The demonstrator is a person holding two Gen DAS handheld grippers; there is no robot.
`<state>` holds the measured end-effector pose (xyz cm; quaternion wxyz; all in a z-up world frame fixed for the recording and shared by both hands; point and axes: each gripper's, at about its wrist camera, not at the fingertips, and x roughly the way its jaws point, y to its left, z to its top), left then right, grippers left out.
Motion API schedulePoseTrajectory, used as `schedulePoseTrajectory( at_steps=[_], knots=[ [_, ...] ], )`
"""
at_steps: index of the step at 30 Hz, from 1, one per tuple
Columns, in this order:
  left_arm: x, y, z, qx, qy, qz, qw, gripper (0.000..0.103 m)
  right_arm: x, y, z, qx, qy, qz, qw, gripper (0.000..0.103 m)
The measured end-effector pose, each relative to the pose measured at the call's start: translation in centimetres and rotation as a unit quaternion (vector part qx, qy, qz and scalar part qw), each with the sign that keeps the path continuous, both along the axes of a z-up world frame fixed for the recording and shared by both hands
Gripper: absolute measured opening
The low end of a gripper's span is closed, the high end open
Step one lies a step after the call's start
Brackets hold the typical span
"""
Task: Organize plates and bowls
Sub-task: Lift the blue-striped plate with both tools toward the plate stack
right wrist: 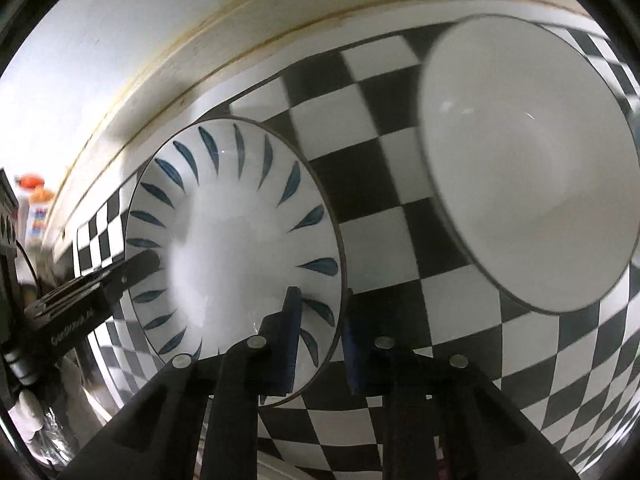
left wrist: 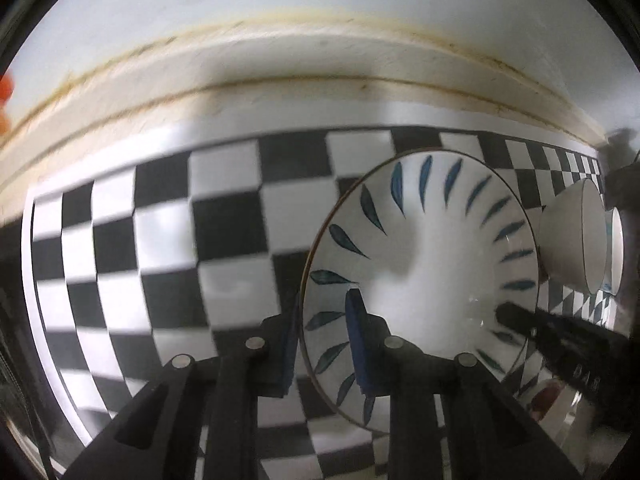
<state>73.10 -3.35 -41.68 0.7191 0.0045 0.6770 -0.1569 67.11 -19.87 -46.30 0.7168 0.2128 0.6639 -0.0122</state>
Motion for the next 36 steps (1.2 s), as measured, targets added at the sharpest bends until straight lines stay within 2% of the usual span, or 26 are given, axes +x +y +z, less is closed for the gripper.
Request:
schedulePoseTrajectory(
  at_steps=[6, 12, 16, 24, 36],
  knots=[
    [-0.3, 1.2, -0.4, -0.019, 0.011, 0.020, 0.9996, 0.021, 1.7, 0.0, -0.2, 0.005, 0.000, 0.020, 1.000, 0.022],
    [0.6, 1.6, -0.9, -0.027, 0.013, 0.027, 0.9992, 0.022, 2.6, -0.9, -0.2, 0.022, 0.003, 0.009, 1.000, 0.022],
    [0.9, 2.6, -0.8, -0.028, 0.012, 0.031, 0.9991, 0.022, 3.1, -0.7, -0.2, 0.016, 0.003, 0.009, 1.000, 0.022],
    [0.0, 0.9, -0.7, -0.020, -0.009, 0.024, 0.9995, 0.022, 3.3, -0.2, 0.0, -0.001, -0.007, 0.012, 1.000, 0.021],
    [-0.2, 0.7, 1.8, -0.018, -0.034, 0.027, 0.9989, 0.022, 2.9, -0.5, 2.0, -0.010, -0.034, 0.019, 0.999, 0.014]
  ],
)
